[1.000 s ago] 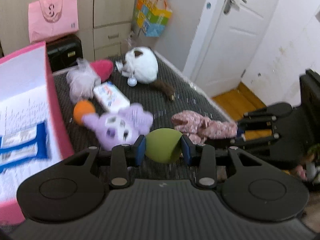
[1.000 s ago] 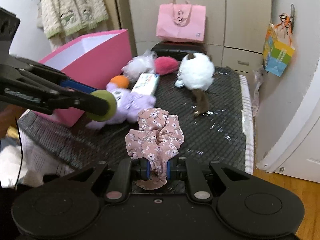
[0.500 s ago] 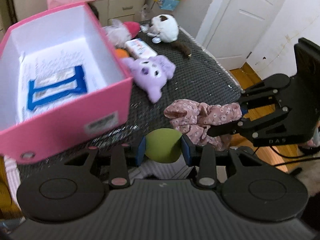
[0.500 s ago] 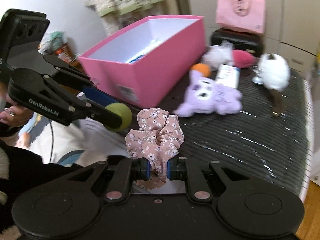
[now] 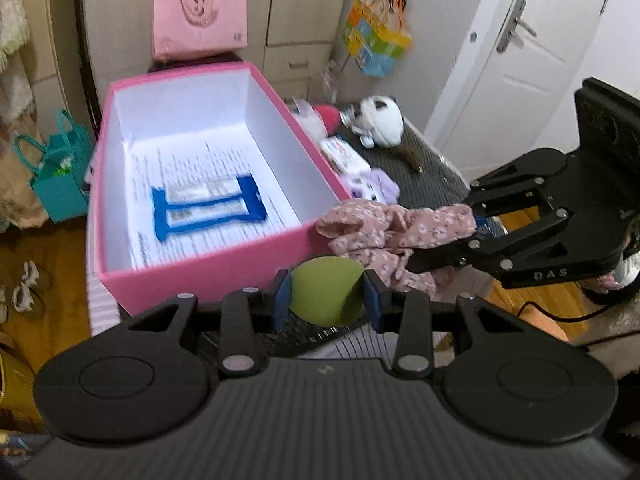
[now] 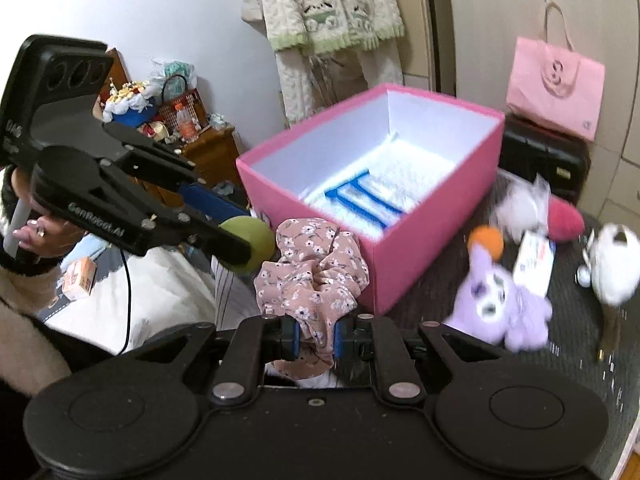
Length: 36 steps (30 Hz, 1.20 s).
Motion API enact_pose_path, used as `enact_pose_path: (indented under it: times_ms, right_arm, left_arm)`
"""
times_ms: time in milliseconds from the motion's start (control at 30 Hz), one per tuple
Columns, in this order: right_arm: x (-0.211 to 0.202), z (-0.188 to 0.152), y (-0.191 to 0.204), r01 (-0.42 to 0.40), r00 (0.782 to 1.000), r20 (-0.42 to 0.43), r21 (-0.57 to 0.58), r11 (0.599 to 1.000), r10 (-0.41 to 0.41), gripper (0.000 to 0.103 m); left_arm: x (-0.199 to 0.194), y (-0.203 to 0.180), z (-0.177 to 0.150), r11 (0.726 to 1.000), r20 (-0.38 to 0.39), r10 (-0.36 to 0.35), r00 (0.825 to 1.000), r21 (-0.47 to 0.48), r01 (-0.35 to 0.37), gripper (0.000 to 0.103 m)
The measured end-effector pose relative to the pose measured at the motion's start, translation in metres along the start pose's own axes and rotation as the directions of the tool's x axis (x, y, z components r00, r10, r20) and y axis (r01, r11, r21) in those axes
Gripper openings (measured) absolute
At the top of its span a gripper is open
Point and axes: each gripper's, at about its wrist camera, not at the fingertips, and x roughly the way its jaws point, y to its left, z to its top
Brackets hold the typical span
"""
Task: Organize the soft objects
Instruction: 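Carry the scrunchie and green sponge with both grippers over the pink box, then open both grippers to drop the scrunchie and sponge into the box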
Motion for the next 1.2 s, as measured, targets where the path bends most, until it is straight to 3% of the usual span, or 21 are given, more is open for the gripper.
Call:
enact_pose_path:
  times_ms: [167,267,367,500,733,900,1200]
  right_arm:
    - [0.007,0.035,-0.004,0.015,0.998,0.063,-0.042,0.999,-0.012,0.017]
    - [0.021,0.054,-0.011,0.085,0.992,0.098,-0.055,0.995,-0.079,0.018]
    - [0.038,0.073,-0.024,0.092,0.991,0.101,-0.044,0.995,-0.087,0.018]
    - [0.066,0.093,-0.046,0.134,0.986,0.104,-0.021,0.991,-0.131,0.019]
    - [0.126,0.131,-0.081,0.194,0.981,0.003,-0.061,0.979,-0.194,0.02]
    - [0.164,0.149,-0.1,0.209,0.974,-0.068,-0.102,0.973,-0.216,0.022]
    - [0.19,0.153,-0.096,0.234,0.958,-0.111,-0.233,0.944,-0.265,0.025]
  left_arm:
    - [-0.006,0.015,0.025,0.999,0.068,0.042,0.997,0.011,-0.043,0.038]
    - [0.0,0.035,0.044,0.998,0.106,0.059,0.993,-0.026,-0.057,0.038]
    - [0.018,0.059,0.065,0.996,0.114,0.065,0.991,-0.07,-0.057,0.038]
    - [0.055,0.092,0.091,0.989,0.095,0.091,0.991,-0.125,-0.079,0.038]
    - [0.119,0.139,0.127,0.965,0.018,0.156,0.988,-0.214,-0.149,0.039]
    - [0.153,0.153,0.14,0.961,-0.031,0.191,0.981,-0.196,-0.193,0.039]
    - [0.173,0.152,0.142,0.956,-0.085,0.256,0.963,-0.125,-0.265,0.04]
